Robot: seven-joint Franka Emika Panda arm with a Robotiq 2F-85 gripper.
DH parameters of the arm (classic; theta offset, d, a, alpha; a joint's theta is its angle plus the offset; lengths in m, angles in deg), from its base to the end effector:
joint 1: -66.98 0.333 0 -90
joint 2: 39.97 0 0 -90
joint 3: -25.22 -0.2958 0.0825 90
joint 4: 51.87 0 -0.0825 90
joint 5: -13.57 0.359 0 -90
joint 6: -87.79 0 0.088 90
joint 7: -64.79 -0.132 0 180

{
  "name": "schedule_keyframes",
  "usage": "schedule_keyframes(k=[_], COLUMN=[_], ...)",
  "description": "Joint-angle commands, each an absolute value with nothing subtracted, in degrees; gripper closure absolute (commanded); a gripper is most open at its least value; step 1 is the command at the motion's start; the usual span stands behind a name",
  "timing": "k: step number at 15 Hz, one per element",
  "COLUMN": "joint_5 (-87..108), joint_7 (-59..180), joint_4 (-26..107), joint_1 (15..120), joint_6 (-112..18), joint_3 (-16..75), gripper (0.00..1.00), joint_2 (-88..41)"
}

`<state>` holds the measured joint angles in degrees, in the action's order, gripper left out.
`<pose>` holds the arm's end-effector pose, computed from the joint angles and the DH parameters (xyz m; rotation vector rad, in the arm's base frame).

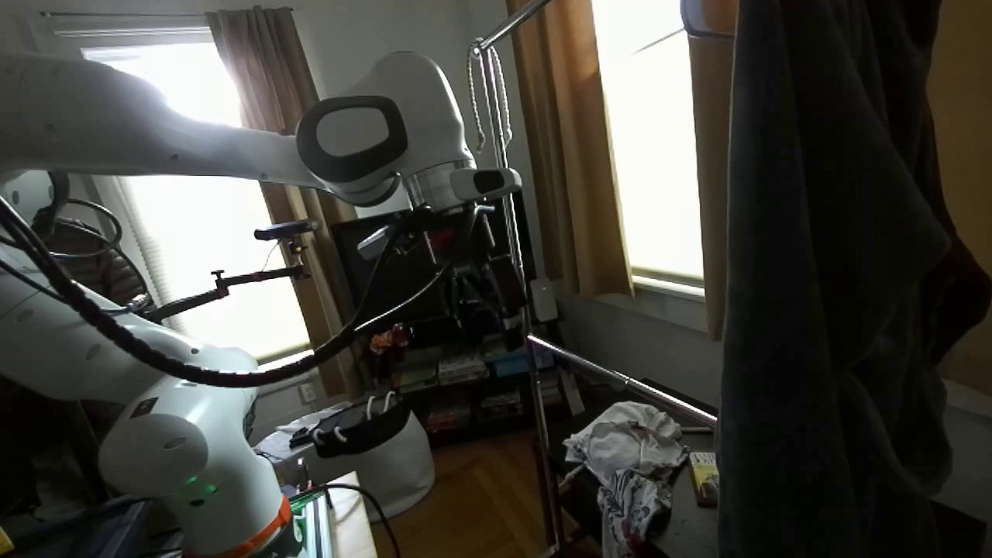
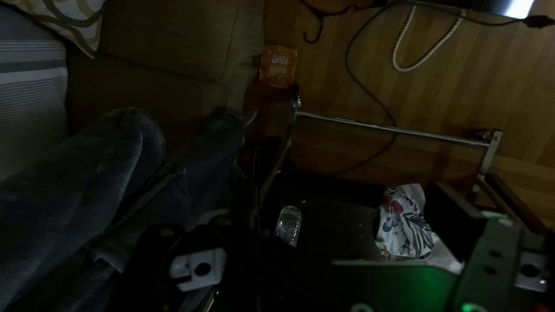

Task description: Put the water bottle in the grey rob

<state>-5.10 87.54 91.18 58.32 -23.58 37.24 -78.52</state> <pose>0.3217 -0.1565 0.4810 2.9213 0.2575 0.0652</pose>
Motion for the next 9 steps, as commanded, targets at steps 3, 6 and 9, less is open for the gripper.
schedule_keyframes(k=[3,6,9], joint_5=[-0.8,5.8,10.9], joint_7=[86.4,85.3,83.1], joint_4=[90.7,90.7,90.3], joint_1=[61.8,63.8,64.3], joint_6=[-26.3,-33.7,-42.1], joint_3=[38.2,38.4,37.3], gripper=[0.0,0.0,0.0], joint_2=[-70.9,-62.5,-53.2])
